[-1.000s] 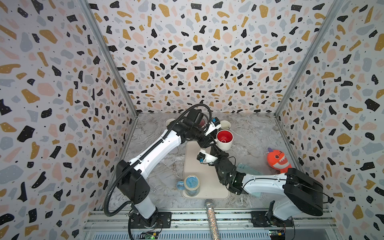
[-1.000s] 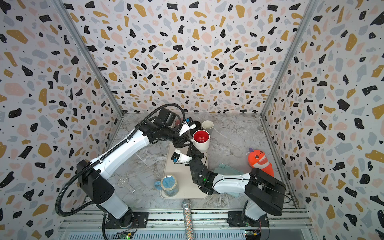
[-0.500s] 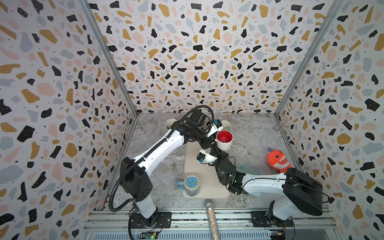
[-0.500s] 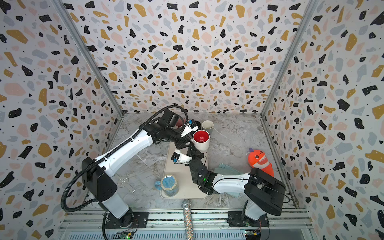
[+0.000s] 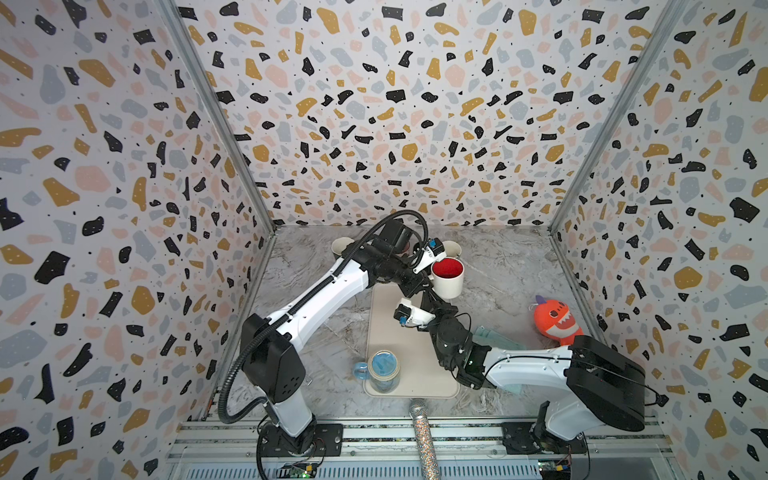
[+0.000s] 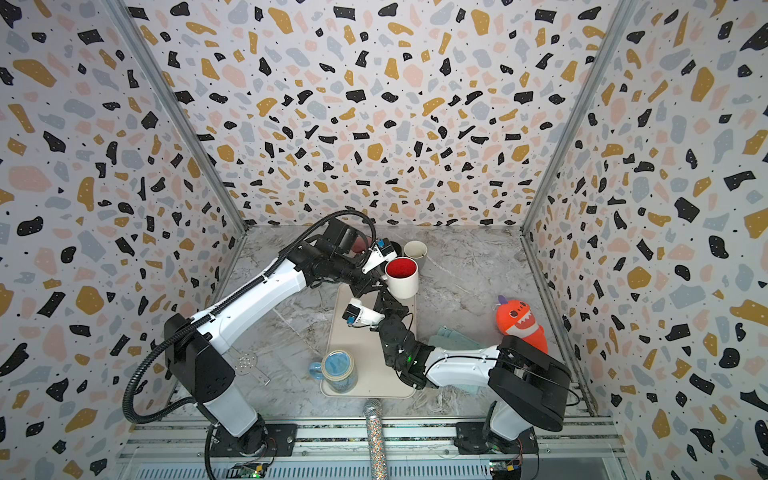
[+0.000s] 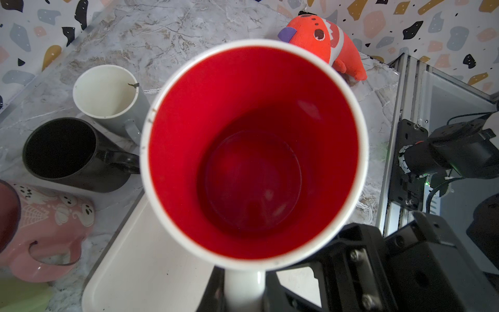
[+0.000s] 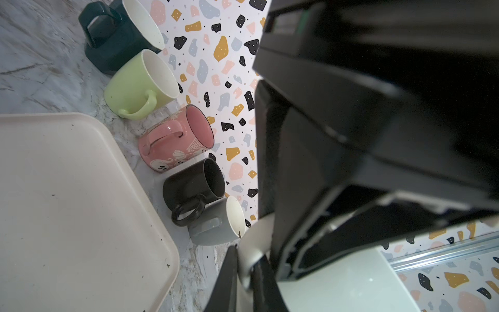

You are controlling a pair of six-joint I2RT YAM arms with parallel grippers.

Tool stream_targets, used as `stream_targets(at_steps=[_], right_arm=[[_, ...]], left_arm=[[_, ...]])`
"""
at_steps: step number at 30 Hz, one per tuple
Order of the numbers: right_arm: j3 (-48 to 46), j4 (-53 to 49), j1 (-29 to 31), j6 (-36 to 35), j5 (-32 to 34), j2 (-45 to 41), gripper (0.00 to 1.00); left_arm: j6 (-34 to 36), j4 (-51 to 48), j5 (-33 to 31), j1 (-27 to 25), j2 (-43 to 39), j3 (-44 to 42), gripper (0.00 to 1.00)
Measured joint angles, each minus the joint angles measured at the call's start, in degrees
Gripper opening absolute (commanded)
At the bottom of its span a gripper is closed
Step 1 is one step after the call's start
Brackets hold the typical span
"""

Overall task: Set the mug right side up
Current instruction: 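Close the left gripper on the white mug's handle while the right gripper opens and withdraws, then lower the white mug upright beside the grey mug with the left gripper and release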

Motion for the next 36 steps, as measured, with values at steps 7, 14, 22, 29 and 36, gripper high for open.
stream_targets(at_steps=[7, 14, 22, 29, 36], right_arm=[[-0.9, -2.6, 0.3, 2.1, 0.6, -2.3, 0.32], [-1.6, -5.0, 0.3, 5.3, 2.5, -12.6, 0.37], [-4.1, -10.6, 0.3, 10.3, 4.5, -21.8, 0.37], [-4.2, -13.5, -0.5, 18.3, 4.0, -33.8, 0.37], [-2.5, -18.8, -4.2, 28.1, 1.4, -42.0, 0.36]], left_arm=[[-3.5, 1.2, -1.7, 0.2, 0.8, 0.9, 0.0], [-6.6, 1.8, -4.7, 2.4, 2.8, 1.2, 0.0], [-9.4, 4.6, -6.0, 3.4, 4.9, 2.8, 0.0], [-11.9, 12.2, -6.2, 2.4, 4.9, 1.5, 0.0], [-13.2, 16.8, -7.0, -1.7, 9.0, 0.6, 0.0]])
